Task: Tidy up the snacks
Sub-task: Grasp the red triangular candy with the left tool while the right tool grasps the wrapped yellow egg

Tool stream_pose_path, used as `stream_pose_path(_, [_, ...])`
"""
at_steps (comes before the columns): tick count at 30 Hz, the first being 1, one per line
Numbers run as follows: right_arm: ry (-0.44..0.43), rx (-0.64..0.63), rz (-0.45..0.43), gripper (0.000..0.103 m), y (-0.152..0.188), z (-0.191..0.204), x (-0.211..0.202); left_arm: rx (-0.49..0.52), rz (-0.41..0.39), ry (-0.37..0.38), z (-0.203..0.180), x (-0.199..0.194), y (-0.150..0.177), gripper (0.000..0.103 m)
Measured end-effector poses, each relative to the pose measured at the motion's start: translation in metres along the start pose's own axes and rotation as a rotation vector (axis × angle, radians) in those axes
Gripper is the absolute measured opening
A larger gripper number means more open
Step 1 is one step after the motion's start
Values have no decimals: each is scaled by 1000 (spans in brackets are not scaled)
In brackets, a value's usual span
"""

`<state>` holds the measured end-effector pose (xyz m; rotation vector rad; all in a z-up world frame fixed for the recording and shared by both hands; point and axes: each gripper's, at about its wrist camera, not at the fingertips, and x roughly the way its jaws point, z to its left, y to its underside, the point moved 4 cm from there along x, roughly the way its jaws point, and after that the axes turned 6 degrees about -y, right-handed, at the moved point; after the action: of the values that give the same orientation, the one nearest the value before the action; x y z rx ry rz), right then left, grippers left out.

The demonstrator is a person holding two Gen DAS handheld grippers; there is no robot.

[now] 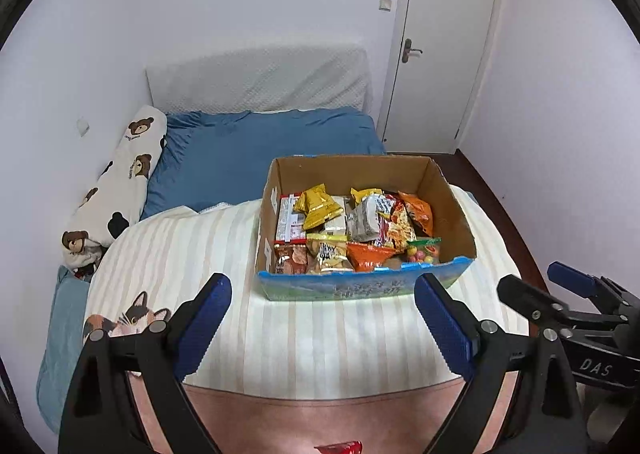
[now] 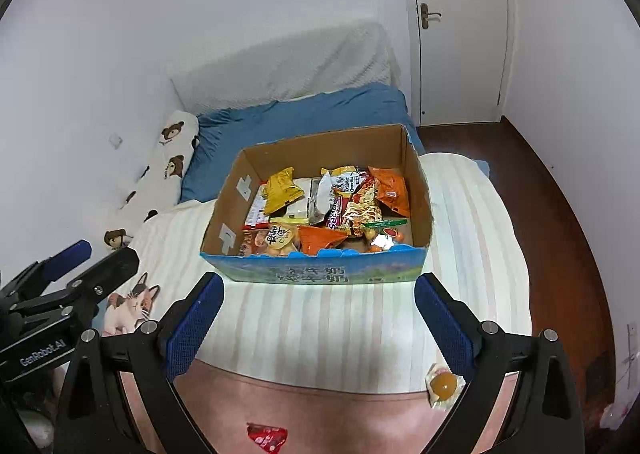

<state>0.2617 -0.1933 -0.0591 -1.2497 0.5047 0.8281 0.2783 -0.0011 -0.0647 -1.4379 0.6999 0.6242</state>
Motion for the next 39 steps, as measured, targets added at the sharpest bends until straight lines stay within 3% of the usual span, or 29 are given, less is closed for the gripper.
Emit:
stream_pose_path(7, [-5,123,73,102,49,-31,1,4,115,-9,-1,12,48,94])
stream_pose_path(10, [4,209,133,102,84,-55,8,15,233,2,-4,34,86,94])
stream_pose_path(16, [56,362,245,102,152,-106,31,10,564,85,-17,92,187,94])
stream_pose_path(19, [87,410,272,102,171,-130,40,-34,683,117,-21,114,226,94])
stream_pose_path(25, [137,456,299,102,181,-172,66,-136,853,183,-36,153,270,93])
stream_pose_path(26, [135,461,303,102,179,-177,72,-147,868,184,-38,158,275,91])
stream_pose_path(28, [133,484,312,102,177,-190,89,-155,890,171,-42,169,284,73])
stream_pose_path(30, [126,501,318,102,175,-198,104,-154,879,148,-42,173,285,66])
stream_pose_path(31, [132,507,328,102,174,-204,115,-148,869,133,-42,173,284,54])
stream_pose_path(34, [133,531,367,102,176,-213,142,-135,849,125,-43,173,275,50])
stream_pose_path(37, [142,572,382,91,185,-220,163,-132,821,116,-41,176,258,50])
stream_pose_path(39, [157,559,371,77,186,-219,166,-135,792,110,-39,179,244,50])
